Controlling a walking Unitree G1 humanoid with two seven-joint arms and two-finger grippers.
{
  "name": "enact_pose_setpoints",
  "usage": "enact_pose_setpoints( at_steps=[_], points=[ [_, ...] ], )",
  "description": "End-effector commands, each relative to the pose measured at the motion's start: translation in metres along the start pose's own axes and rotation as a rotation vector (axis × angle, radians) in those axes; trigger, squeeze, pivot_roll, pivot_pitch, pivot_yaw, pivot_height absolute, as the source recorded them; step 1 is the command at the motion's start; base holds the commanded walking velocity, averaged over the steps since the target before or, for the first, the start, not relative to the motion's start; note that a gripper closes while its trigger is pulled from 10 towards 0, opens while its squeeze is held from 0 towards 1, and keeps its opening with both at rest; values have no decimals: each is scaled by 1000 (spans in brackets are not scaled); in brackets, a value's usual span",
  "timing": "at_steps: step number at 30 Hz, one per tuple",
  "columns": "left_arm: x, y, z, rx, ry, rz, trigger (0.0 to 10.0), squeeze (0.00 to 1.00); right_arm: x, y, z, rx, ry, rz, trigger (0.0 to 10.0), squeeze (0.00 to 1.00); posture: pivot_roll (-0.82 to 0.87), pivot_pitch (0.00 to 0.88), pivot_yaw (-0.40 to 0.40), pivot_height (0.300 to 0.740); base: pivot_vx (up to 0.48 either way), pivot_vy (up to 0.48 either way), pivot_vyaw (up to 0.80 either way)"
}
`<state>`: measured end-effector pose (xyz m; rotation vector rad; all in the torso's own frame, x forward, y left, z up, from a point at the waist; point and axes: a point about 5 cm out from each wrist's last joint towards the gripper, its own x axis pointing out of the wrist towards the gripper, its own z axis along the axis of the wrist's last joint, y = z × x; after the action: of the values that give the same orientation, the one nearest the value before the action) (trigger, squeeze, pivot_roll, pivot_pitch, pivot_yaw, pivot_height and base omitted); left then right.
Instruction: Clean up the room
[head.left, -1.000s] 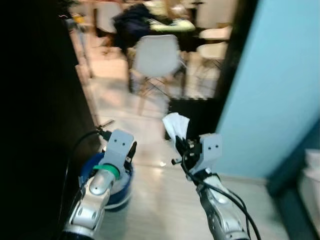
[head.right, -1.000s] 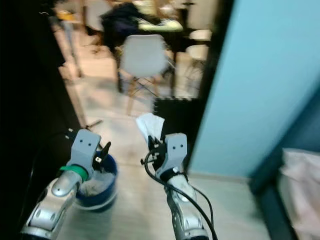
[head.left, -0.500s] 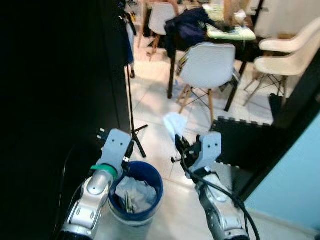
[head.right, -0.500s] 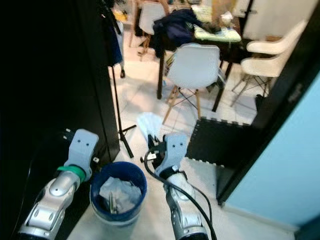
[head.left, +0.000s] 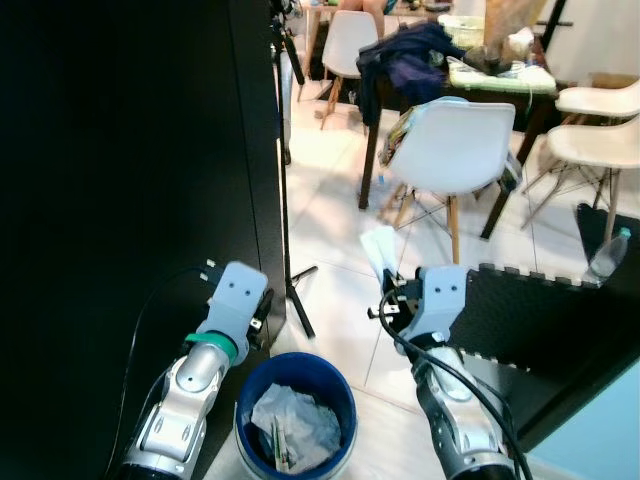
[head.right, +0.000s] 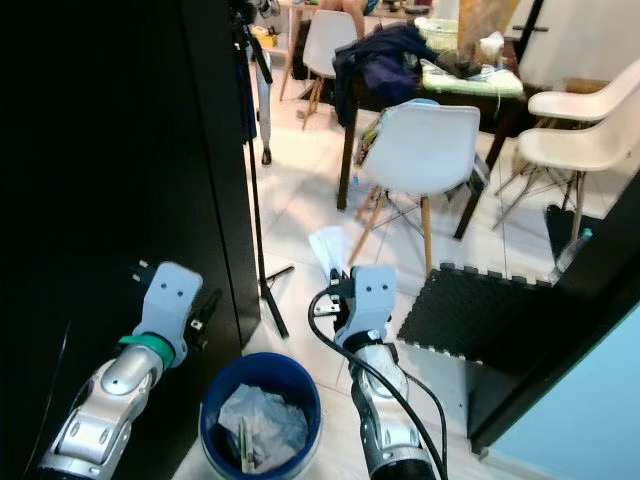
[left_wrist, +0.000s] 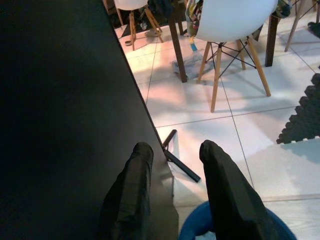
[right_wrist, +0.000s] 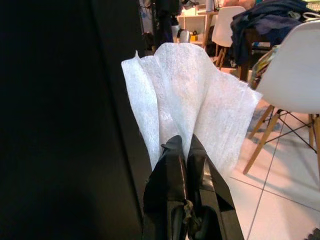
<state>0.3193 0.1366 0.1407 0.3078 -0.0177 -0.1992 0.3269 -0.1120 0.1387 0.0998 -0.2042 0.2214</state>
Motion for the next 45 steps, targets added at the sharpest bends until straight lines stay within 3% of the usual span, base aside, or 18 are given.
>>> enact_pose_setpoints(
  at_steps=[1,4,7,11,19,22,24,29,30,32,36,37,39,41,44,45],
  points=[
    [-3,3,-10,15,39,-5,10000,0,-2,8,-6,6,21,25,10000,0,-67,36,70,715,326,0,0],
    [-5,1,-15,19,67,-43,10000,0,-1,9,-8,-18,33,35,10000,0,-65,43,73,715,0,0,0],
    [-15,-8,-23,50,96,-201,10000,0,-1,12,-20,-91,101,64,10000,0,-59,56,76,715,0,0,0],
    [-22,-10,-25,70,103,-288,10000,0,-1,11,-31,-136,161,68,10000,0,-56,65,77,715,0,0,0],
    [-30,-10,-25,85,93,-340,10000,0,1,10,-38,-170,204,71,10000,0,-45,91,81,715,0,0,0],
    [-34,-10,-22,68,77,-334,10000,0,3,11,-45,-198,249,88,10000,0,-42,107,80,715,0,0,0],
    [-35,-11,-18,54,64,-314,10000,0,4,14,-59,-242,353,126,10000,0,-24,136,77,715,0,0,0],
    [-42,-10,-15,52,64,-309,10000,0,6,18,-68,-237,423,163,10000,0,-1,166,77,715,0,0,0],
    [-52,-7,-15,61,79,-322,10000,0,10,21,-70,-228,450,197,10000,0,23,208,78,715,0,0,0],
    [-56,-7,-15,67,85,-331,10000,0,11,22,-70,-227,458,210,10000,0,23,208,78,715,0,0,0],
    [-85,-1,-13,69,130,-401,10000,0,9,27,-78,-250,516,265,10000,0,61,264,77,715,0,0,0],
    [-85,-1,-13,69,130,-401,10000,0,9,27,-78,-250,516,265,10000,0,61,264,77,715,0,0,0],
    [-109,6,-13,109,179,-463,10000,0,5,30,-84,-263,548,288,10000,0,101,310,76,715,0,0,0],
    [-109,6,-13,109,179,-463,10000,0,5,30,-84,-263,548,288,10000,0,101,310,76,715,0,0,0],
    [-129,13,-17,134,240,-493,10000,0,1,31,-89,-270,573,296,10000,0,127,345,78,715,0,0,0],
    [-136,15,-19,130,269,-490,10000,0,-1,32,-91,-273,586,302,10000,47,135,366,79,715,0,0,0]
  ],
)
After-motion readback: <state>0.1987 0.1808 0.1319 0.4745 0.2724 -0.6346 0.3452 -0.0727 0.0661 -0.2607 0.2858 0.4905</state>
